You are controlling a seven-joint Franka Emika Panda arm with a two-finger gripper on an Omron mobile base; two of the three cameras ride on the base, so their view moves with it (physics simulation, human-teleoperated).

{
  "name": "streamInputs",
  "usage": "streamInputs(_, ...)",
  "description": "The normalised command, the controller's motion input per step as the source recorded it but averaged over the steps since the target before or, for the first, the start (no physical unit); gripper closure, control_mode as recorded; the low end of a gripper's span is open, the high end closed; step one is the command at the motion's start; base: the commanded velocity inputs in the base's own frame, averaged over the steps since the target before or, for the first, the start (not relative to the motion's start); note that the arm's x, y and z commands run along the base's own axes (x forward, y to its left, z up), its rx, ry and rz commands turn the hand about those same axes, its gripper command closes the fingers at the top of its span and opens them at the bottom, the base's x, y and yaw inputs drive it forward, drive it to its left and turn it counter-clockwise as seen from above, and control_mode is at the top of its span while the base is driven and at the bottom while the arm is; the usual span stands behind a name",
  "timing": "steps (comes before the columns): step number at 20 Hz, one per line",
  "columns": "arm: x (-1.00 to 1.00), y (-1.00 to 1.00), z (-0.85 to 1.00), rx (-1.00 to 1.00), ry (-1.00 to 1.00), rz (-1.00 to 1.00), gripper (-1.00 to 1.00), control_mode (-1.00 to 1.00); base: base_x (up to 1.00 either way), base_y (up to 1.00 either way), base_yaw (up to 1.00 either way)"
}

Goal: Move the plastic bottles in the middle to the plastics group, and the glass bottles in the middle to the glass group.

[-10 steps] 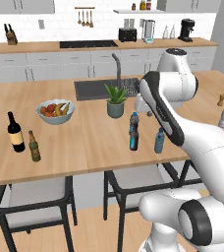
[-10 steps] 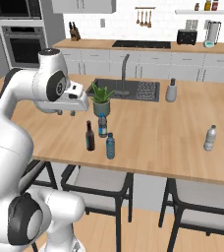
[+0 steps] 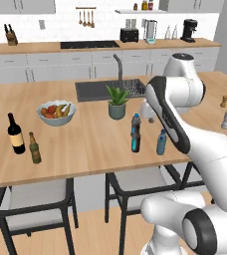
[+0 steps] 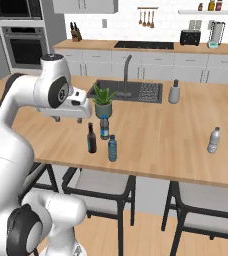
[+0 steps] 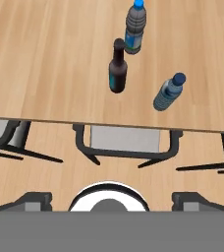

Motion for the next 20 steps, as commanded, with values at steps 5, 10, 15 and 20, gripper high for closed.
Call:
streamInputs(5,0.0,-0.16,-0.41,-0.02,0.0,0.03,-1.0,-1.0,0.0,0.0,0.0)
streamInputs(10,0.49,-0.07,-0.32,-0.02,0.0,0.0,-1.0,-1.0,0.0,0.0,0.0)
streamInputs(15,0.7,0.07,-0.14,0.0,0.0,0.0,-1.0,-1.0,0.0,0.0,0.0)
streamInputs(20,0.82,0.22,-0.08,0.0,0.0,0.0,-1.0,-1.0,0.0,0.0,0.0)
